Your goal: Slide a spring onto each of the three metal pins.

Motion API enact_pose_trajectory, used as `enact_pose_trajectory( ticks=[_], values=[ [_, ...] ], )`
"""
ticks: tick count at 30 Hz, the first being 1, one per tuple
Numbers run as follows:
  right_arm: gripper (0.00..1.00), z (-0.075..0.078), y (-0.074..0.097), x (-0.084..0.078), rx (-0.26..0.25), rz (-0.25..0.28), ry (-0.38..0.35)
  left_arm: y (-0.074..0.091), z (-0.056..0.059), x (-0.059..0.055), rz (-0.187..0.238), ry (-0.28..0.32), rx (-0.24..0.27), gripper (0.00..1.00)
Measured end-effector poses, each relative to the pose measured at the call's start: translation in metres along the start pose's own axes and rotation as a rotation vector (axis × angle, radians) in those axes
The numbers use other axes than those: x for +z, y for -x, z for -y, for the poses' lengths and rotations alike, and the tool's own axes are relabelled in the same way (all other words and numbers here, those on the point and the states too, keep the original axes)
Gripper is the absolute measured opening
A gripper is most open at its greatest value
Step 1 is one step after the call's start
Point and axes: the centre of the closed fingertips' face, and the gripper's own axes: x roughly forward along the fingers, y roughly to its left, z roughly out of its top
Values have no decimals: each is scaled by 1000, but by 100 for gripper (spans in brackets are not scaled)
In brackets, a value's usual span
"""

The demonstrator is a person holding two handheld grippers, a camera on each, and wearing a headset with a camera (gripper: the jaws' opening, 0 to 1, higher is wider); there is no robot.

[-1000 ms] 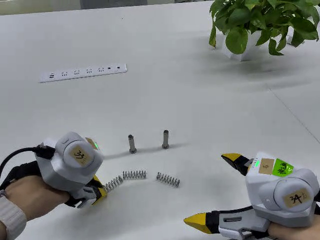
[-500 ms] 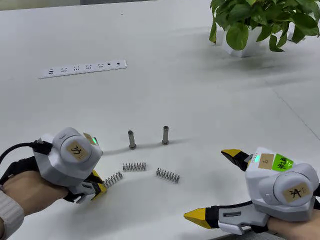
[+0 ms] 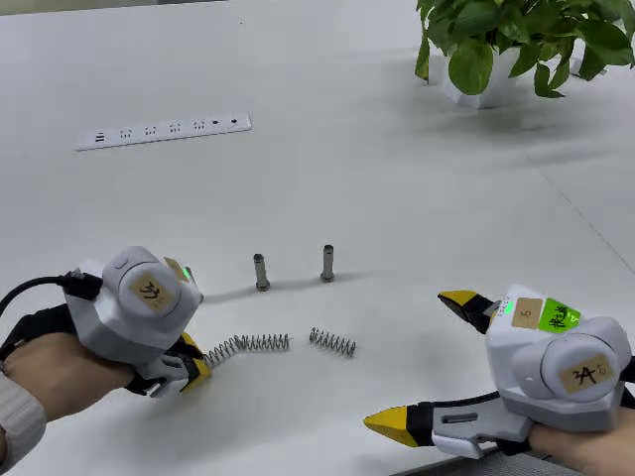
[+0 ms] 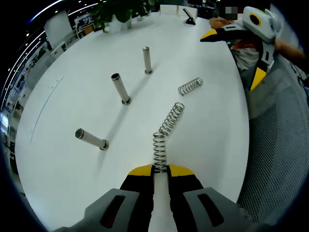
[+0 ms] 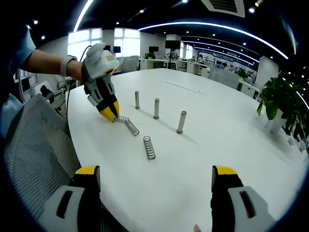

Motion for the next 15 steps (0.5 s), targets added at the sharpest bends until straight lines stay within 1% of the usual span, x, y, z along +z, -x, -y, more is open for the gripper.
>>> enact_pose_trajectory(
  ticks=[8,15],
  values=[
    [97,0,0,0,1,-1,2,0,2,0,1,1,-1,10],
    [97,-1,0,0,2,-1,1,1,0,0,6,3,0,10]
  ],
)
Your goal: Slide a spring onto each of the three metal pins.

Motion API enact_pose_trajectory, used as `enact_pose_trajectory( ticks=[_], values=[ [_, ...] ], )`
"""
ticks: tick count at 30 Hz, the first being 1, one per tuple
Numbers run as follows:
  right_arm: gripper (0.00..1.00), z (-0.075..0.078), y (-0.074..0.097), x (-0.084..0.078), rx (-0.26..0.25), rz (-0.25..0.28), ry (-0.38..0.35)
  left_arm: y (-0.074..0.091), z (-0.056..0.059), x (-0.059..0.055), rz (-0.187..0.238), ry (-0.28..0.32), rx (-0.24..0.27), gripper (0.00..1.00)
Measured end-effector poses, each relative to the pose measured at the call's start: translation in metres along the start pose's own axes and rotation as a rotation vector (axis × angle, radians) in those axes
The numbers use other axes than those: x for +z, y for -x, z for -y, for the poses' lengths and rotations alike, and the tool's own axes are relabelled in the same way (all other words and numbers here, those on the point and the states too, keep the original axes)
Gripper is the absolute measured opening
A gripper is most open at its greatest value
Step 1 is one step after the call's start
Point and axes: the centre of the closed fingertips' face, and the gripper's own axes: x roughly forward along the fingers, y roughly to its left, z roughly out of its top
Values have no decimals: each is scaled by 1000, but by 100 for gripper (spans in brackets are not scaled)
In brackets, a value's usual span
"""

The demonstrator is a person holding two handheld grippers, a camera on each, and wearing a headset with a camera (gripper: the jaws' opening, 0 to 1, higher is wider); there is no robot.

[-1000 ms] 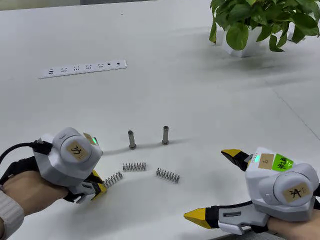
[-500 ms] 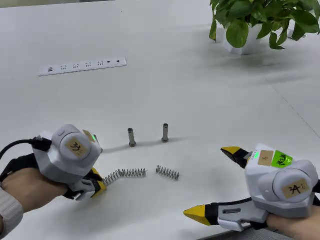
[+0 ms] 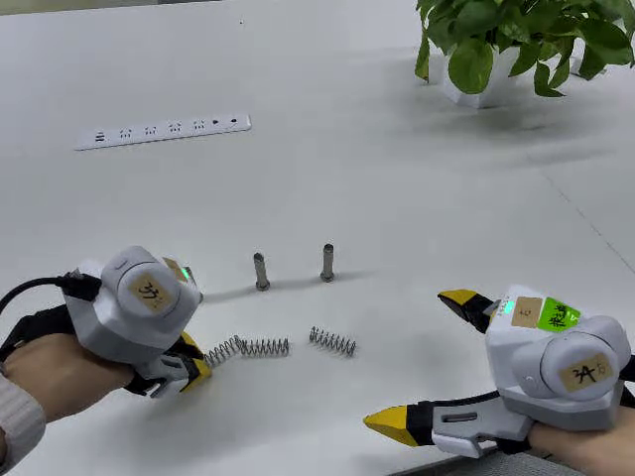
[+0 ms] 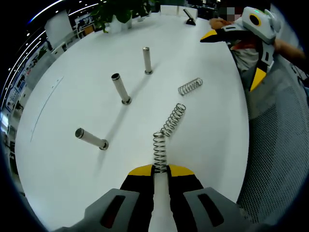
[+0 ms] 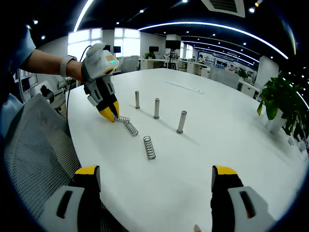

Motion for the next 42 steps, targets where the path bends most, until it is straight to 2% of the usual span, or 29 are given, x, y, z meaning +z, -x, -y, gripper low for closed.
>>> enact_pose_trajectory(
  ticks=[7,12,17,21,23,25,26,32,37,42],
  values=[
    [97,-1,0,1,2,-2,0,0,-2,0,33,31,0,10],
    [97,-2,0,1,3,-4,2,2,-3,-3,85,104,-6,10],
    [97,-4,-1,0,10,-11,6,6,-6,-10,122,145,2,10],
    [97,-6,-1,-1,21,-13,6,10,-5,-9,180,162,8,10],
    [97,-7,-2,-1,27,-11,1,12,-5,-9,198,150,17,10],
    [97,-8,-2,0,37,-6,-9,16,-1,-2,232,131,31,10],
    [97,-9,-2,0,47,-1,-18,17,-2,-1,252,120,38,10],
    [96,-11,-3,7,80,18,-54,30,3,14,308,79,49,10],
    [94,-18,-8,17,124,20,-42,38,12,25,341,41,28,10],
    [89,-30,-13,33,205,23,-24,42,25,35,377,-19,-9,10]
  ],
)
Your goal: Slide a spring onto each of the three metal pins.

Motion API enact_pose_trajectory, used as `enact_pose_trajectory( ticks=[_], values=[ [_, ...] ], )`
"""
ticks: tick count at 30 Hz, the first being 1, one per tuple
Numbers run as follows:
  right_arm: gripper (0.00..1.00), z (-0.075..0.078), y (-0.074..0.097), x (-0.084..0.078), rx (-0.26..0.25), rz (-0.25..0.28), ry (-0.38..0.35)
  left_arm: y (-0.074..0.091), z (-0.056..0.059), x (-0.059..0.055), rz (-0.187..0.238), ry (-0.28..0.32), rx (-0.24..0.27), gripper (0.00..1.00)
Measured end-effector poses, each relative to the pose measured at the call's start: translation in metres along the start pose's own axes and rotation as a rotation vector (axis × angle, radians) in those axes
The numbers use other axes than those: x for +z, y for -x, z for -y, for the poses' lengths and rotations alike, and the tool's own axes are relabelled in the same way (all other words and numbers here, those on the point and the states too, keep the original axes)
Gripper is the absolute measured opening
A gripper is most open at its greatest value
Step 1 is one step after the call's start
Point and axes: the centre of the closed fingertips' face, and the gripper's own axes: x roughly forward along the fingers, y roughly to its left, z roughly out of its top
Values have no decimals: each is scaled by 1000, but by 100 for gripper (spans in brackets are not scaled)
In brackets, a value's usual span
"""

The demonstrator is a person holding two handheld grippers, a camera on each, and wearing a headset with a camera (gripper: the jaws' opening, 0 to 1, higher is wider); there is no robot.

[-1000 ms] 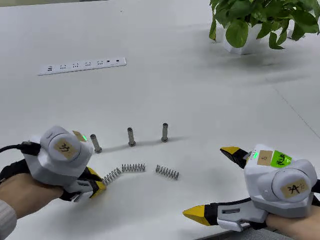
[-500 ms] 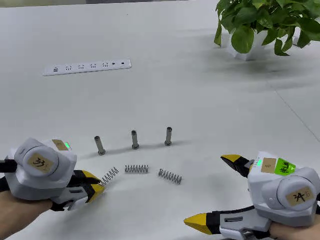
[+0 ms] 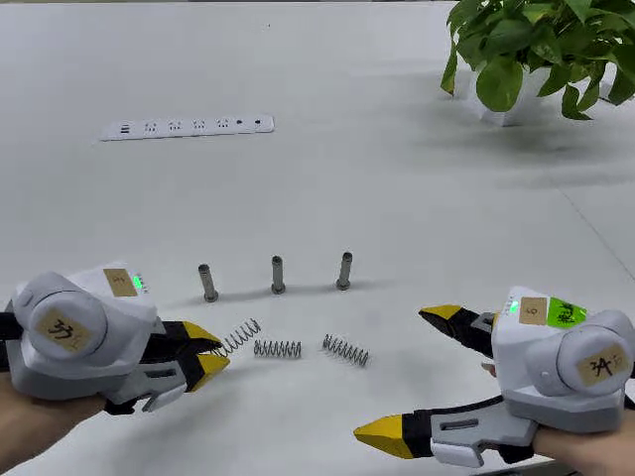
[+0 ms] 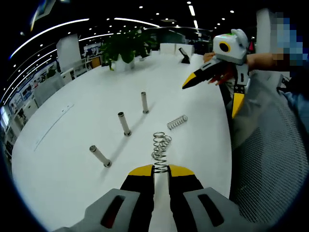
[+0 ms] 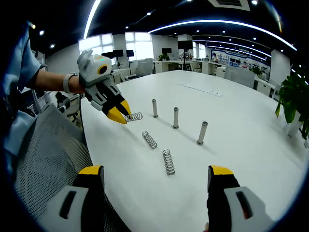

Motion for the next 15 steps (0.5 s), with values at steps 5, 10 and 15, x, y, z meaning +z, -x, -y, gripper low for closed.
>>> enact_pose_trajectory(
  ticks=[5,10,15],
  values=[
    [82,-8,-4,15,73,-6,21,-1,10,7,30,-55,-44,10],
    [73,-16,-5,27,150,-10,36,-4,16,9,24,-101,-71,10],
    [64,-23,-4,33,222,-39,66,-6,22,15,53,-146,-109,10]
  ],
)
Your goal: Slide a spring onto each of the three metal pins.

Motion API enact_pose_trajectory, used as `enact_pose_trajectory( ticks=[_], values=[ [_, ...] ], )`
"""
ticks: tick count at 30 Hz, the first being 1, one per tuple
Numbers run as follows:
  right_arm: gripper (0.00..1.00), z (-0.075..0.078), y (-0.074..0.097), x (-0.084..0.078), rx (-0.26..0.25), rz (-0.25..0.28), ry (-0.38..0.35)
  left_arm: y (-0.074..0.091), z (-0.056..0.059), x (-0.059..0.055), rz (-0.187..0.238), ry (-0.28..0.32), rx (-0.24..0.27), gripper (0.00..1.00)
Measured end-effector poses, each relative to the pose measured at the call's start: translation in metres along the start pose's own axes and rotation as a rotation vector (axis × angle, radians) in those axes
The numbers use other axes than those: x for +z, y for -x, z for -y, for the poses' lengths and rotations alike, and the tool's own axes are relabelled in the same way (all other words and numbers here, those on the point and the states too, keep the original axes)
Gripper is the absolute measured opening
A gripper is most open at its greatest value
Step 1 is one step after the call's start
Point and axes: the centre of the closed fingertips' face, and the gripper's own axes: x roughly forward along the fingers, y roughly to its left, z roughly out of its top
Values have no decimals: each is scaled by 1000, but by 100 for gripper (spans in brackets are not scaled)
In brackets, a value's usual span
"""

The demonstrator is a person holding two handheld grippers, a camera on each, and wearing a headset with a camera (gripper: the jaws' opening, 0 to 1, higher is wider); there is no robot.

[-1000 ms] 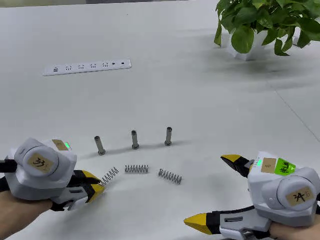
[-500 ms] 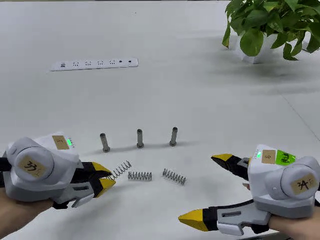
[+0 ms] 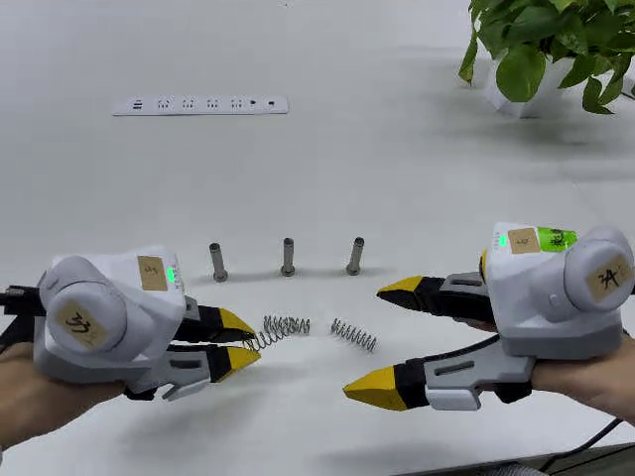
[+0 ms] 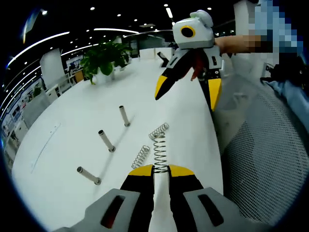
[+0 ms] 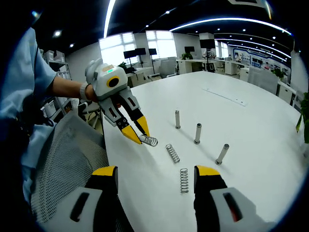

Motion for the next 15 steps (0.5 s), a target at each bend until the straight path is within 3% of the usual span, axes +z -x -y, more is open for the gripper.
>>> enact_pose_trajectory(
  ticks=[9,15],
  values=[
    [44,-11,-5,6,112,-61,78,-8,8,20,49,-63,-61,10],
    [31,-8,-6,10,134,-74,90,-12,14,26,61,-101,-90,10]
  ],
)
